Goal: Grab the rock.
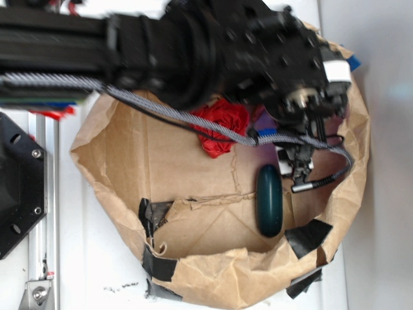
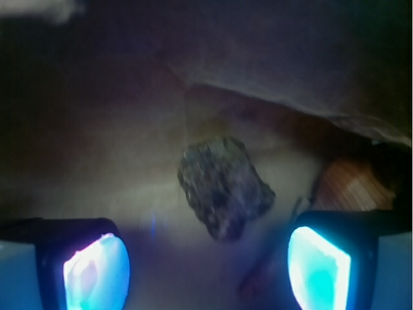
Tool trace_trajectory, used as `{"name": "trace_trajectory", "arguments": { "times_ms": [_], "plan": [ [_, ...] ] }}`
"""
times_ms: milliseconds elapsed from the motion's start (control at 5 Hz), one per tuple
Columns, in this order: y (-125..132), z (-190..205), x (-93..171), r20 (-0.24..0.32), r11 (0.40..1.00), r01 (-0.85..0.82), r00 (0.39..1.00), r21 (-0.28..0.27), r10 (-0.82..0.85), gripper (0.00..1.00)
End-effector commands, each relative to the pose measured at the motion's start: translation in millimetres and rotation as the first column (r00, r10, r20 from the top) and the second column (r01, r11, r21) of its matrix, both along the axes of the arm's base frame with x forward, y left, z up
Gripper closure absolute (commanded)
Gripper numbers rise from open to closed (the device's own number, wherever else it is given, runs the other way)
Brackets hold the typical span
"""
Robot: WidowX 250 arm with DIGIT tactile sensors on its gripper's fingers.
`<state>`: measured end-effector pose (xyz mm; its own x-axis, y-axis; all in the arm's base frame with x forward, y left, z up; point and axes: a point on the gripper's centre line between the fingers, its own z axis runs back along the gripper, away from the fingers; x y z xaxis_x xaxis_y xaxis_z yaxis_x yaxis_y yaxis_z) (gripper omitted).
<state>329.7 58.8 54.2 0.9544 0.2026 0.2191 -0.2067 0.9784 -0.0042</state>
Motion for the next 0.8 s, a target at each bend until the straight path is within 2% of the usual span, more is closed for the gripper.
{"name": "trace_trajectory", "arguments": {
  "times_ms": [0,400,600],
  "plan": [
    [-1.9,14.5,15.3,0.093,0.998,0.021,0.995,0.066,-0.027,0.00],
    [-0.8,10.6,14.6,0.141,0.986,0.054,0.987,0.156,-0.076,0.00],
    [-0.4,10.1,12.9,0.151,0.981,0.074,0.983,0.181,-0.102,0.00]
  ]
}}
